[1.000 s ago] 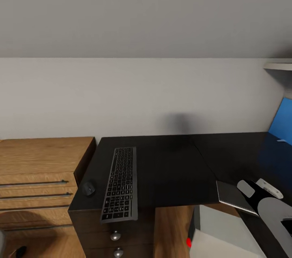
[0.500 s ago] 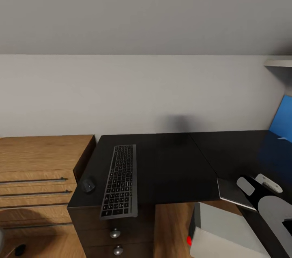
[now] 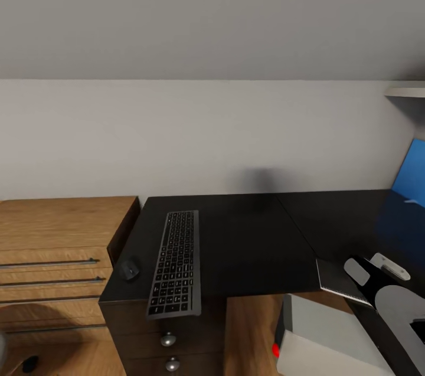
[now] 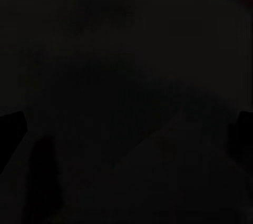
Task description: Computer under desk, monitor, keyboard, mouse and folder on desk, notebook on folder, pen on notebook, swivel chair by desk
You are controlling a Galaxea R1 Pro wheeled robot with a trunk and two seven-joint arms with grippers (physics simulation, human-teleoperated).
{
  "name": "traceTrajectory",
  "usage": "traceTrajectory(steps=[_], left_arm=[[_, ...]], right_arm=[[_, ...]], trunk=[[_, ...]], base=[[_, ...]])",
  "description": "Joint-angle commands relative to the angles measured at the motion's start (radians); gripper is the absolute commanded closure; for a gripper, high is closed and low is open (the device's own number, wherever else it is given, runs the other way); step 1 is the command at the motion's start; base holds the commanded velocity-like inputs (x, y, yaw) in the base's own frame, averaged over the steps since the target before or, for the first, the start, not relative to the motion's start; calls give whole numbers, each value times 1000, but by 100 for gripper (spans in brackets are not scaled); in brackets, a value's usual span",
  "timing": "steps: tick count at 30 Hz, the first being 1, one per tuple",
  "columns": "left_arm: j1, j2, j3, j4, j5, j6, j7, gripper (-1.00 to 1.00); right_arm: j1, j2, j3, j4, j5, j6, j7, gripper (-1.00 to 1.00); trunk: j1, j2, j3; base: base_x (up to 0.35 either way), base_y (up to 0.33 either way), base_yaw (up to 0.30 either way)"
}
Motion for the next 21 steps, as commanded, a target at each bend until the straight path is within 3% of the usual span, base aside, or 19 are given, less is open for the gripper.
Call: traceTrajectory(steps=[1,21], left_arm=[[-1,0,-8,1,6,-2,5,-100],[-1,-2,-12,0,4,-3,4,-100]], right_arm=[[0,0,-26,44,-54,-2,-2,-100],[0,1,-24,44,-52,-2,-2,-100]], trunk=[[0,0,-1],[0,0,-1]], base=[[-77,123,0],[-28,109,0]])
